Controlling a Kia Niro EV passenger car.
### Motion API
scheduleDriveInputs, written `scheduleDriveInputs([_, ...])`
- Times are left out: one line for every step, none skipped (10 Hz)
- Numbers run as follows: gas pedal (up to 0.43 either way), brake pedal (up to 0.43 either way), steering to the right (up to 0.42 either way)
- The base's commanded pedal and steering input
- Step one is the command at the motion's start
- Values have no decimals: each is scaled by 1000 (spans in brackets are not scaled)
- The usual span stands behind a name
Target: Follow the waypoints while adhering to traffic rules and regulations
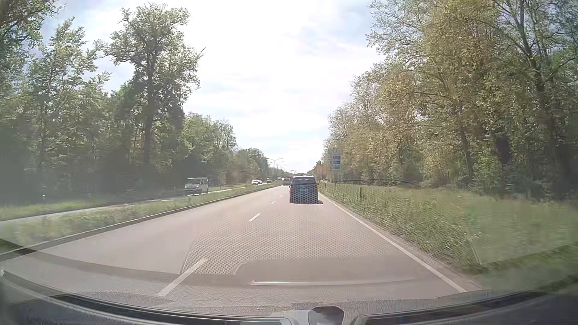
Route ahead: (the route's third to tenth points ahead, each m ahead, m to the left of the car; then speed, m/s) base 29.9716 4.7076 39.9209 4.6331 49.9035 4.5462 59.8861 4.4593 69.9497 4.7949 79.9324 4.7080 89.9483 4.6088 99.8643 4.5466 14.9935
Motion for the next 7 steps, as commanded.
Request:
scheduleDriveInputs([59, 0, 0])
scheduleDriveInputs([59, 0, 0])
scheduleDriveInputs([59, 0, 0])
scheduleDriveInputs([59, 0, 0])
scheduleDriveInputs([59, 0, 0])
scheduleDriveInputs([59, 0, 0])
scheduleDriveInputs([59, 0, 0])
